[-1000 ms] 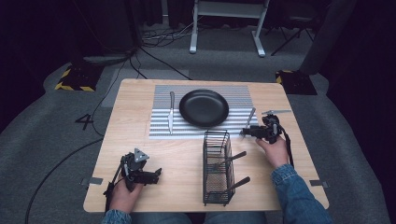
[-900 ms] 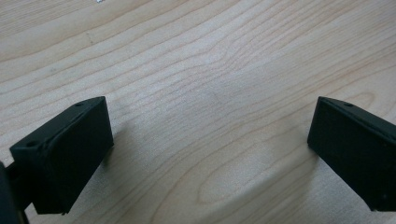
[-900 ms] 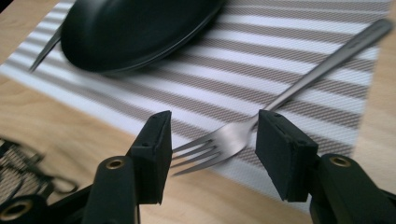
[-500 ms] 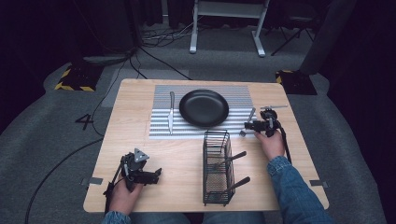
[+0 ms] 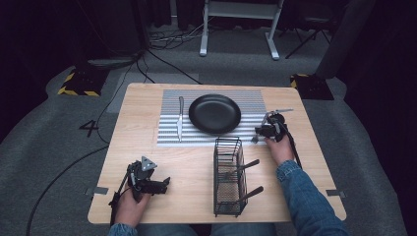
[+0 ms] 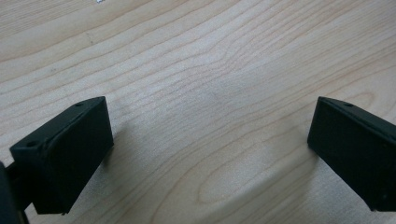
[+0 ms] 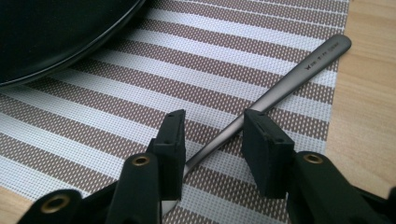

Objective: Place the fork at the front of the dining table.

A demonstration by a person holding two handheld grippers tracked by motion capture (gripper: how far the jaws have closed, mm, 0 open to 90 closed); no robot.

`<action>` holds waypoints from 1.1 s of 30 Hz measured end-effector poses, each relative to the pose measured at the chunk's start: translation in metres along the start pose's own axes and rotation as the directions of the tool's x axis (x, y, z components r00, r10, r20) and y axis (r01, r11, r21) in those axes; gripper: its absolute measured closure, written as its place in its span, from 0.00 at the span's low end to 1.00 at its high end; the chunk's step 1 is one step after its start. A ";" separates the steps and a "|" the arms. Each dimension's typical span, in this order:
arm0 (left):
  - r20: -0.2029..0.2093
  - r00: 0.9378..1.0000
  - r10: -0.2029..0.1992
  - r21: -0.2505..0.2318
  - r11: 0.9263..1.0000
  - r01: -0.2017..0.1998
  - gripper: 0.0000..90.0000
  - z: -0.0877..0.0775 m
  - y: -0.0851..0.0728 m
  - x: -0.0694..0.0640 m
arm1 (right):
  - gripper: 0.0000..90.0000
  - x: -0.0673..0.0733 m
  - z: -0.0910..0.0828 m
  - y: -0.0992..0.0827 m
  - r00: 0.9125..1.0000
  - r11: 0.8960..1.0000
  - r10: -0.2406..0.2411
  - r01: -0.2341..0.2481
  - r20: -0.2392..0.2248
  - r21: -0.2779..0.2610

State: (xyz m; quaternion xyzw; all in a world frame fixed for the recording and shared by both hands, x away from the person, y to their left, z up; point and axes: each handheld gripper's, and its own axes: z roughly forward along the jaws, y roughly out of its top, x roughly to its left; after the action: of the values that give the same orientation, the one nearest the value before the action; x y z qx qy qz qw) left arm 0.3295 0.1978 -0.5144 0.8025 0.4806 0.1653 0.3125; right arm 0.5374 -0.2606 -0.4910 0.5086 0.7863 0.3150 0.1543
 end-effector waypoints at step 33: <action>-0.003 1.000 -0.002 -0.001 1.000 0.002 0.00 0.000 0.000 0.000 | 0.54 0.012 -0.049 -0.007 0.992 0.996 -0.059 0.051 -0.112 -0.067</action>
State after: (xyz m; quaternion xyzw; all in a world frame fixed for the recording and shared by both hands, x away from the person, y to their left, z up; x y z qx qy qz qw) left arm 0.3293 0.1977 -0.5144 0.8018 0.4816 0.1663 0.3122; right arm 0.4997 -0.2683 -0.4580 0.4627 0.7970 0.3643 0.1341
